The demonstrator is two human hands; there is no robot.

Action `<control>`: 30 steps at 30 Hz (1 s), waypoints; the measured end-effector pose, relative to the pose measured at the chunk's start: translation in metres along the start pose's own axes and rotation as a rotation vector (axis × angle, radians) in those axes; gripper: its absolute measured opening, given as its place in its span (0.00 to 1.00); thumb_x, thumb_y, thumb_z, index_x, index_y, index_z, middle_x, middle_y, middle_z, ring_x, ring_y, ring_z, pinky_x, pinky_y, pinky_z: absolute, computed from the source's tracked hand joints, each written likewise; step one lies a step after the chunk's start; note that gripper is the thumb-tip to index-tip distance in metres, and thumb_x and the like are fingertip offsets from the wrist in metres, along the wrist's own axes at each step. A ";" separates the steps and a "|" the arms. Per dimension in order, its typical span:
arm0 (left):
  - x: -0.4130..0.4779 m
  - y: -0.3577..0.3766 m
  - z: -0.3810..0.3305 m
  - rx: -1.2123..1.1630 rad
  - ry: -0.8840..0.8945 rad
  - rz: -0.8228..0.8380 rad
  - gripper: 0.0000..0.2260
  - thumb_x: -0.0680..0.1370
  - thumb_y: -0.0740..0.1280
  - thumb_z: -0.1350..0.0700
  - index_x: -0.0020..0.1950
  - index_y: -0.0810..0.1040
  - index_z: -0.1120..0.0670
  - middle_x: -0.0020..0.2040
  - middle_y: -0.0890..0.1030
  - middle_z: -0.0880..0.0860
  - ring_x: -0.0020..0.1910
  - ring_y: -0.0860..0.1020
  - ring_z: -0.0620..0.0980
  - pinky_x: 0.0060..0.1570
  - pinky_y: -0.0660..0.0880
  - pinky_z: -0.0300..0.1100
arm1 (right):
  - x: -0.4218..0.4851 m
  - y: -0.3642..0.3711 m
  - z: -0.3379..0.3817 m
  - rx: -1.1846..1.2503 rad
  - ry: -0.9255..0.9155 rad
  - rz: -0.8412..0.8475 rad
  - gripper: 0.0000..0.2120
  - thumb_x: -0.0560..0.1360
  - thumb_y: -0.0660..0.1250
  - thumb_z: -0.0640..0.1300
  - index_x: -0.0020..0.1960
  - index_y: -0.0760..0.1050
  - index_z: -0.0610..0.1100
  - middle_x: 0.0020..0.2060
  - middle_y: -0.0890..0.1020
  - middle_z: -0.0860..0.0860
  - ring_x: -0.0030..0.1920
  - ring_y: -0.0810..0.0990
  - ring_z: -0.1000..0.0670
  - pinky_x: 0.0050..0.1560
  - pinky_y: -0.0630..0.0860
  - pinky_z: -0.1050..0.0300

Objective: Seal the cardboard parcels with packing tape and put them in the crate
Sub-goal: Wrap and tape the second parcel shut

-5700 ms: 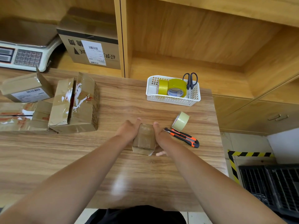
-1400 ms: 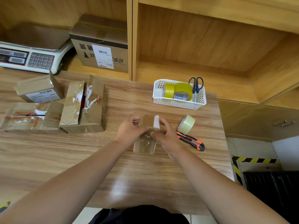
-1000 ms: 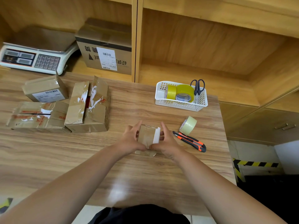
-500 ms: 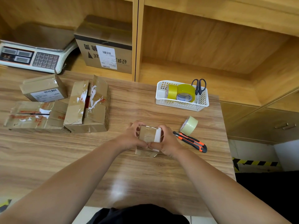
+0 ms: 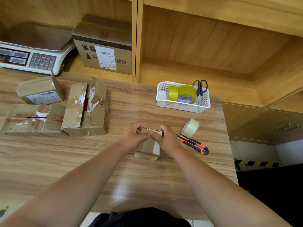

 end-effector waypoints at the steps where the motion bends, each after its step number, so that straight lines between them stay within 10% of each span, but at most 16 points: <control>1: -0.001 0.000 0.002 -0.005 -0.004 -0.009 0.10 0.74 0.71 0.56 0.55 0.76 0.50 0.50 0.69 0.51 0.43 0.70 0.44 0.41 0.68 0.34 | -0.001 0.000 0.001 -0.013 -0.002 -0.013 0.14 0.74 0.67 0.55 0.38 0.66 0.49 0.40 0.71 0.52 0.40 0.71 0.49 0.38 0.66 0.53; 16: -0.032 0.003 0.023 0.143 0.073 -0.192 0.21 0.82 0.57 0.50 0.73 0.59 0.56 0.63 0.73 0.57 0.59 0.73 0.54 0.55 0.70 0.45 | -0.030 0.008 -0.001 -0.122 0.230 -0.186 0.29 0.68 0.63 0.70 0.50 0.70 0.45 0.48 0.75 0.51 0.53 0.73 0.48 0.51 0.74 0.50; 26: -0.028 0.006 0.026 0.102 0.061 -0.237 0.17 0.83 0.55 0.55 0.70 0.61 0.58 0.64 0.71 0.61 0.60 0.72 0.56 0.52 0.65 0.39 | -0.020 0.008 -0.001 -0.058 0.217 -0.249 0.21 0.81 0.49 0.58 0.44 0.71 0.44 0.47 0.78 0.45 0.53 0.75 0.42 0.50 0.71 0.49; 30: -0.027 0.005 0.024 0.038 0.067 -0.267 0.15 0.83 0.55 0.56 0.68 0.63 0.58 0.63 0.73 0.60 0.61 0.71 0.56 0.54 0.65 0.39 | -0.016 0.006 -0.007 -0.012 0.306 -0.213 0.23 0.82 0.45 0.55 0.60 0.75 0.44 0.56 0.78 0.44 0.60 0.74 0.41 0.55 0.68 0.51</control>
Point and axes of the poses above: each hand's wrist, its own x-axis towards the middle knuckle, its own y-axis out of the palm, z = x × y, the point moved 8 cm from there along x, towards the middle knuckle
